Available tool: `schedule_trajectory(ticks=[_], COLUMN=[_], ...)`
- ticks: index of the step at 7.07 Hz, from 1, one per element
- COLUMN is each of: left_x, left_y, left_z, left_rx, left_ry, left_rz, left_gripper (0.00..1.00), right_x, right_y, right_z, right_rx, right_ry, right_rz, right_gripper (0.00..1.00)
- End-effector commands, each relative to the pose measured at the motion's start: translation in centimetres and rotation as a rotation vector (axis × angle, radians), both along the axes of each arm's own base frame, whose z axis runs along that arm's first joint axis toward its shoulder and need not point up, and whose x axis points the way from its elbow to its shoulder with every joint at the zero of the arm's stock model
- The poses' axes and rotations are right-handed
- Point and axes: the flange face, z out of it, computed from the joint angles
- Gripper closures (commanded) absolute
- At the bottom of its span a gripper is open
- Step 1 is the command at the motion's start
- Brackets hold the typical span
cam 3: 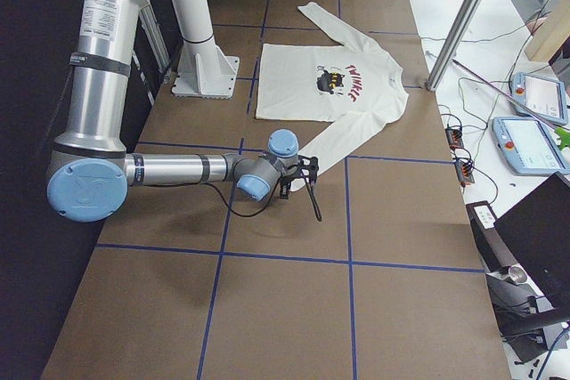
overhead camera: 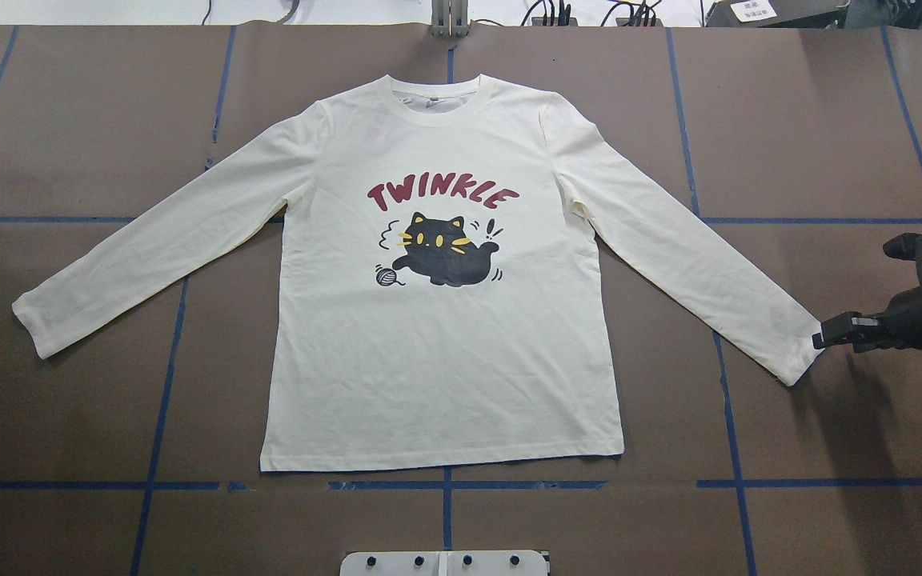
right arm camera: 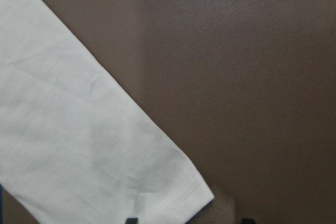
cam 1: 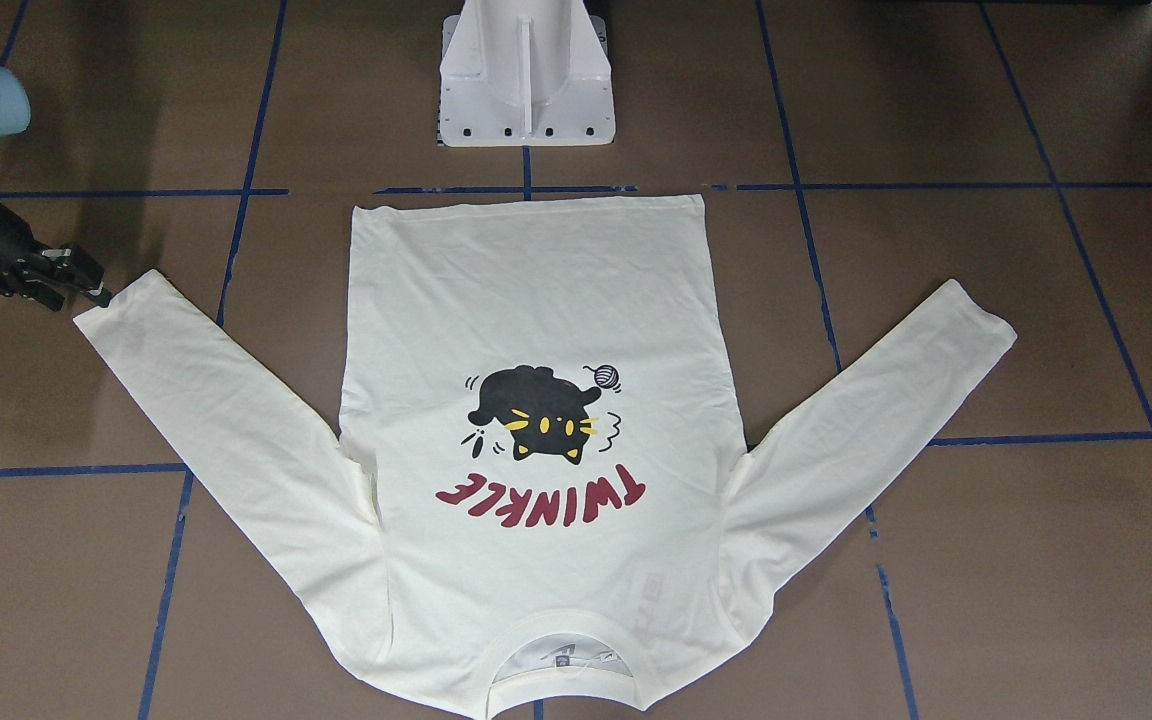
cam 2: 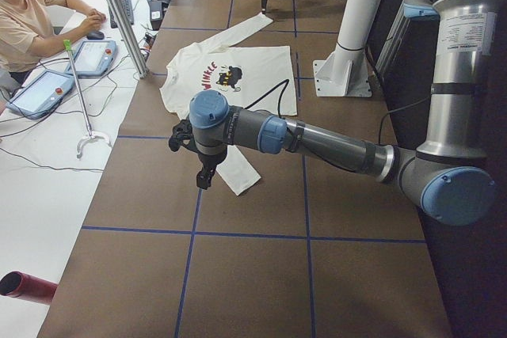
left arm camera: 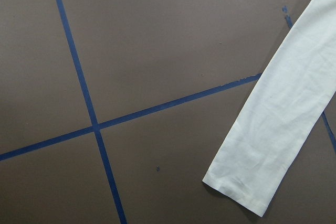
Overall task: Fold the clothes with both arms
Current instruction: 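Move the right gripper to the cuff of the sleeve nearest it and grasp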
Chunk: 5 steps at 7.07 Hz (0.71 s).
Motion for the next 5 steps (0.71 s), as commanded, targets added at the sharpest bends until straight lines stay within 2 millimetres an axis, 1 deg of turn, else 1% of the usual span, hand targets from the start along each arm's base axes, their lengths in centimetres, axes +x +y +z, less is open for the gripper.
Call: schedule_trajectory(ticks=[1, 2, 3, 5], left_x=[-0.09, -0.01, -0.01, 0.00], left_y=[-0.11, -0.12, -0.13, -0.12], left_z=[0.35, 0.35, 0.42, 0.32], left_rx=[0.015, 0.015, 0.012, 0.014], left_ry=[-0.002, -0.002, -0.002, 0.000], left_rz=[-0.001, 0.000, 0.000, -0.001], left_gripper=[0.00, 0.00, 0.00, 0.00], right_x=[-1.38, -1.51, -1.34, -0.70], right_y=[-2.12, -2.30, -2.13, -1.31], right_z=[0.38, 0.31, 0.58, 0.25], right_rx=[0.024, 0.027, 0.020, 0.004], right_ry=[0.024, 0.023, 0.024, -0.001], right_rz=[0.030, 0.031, 0.028, 0.009], right_gripper=[0.28, 0.43, 0.99, 1.00])
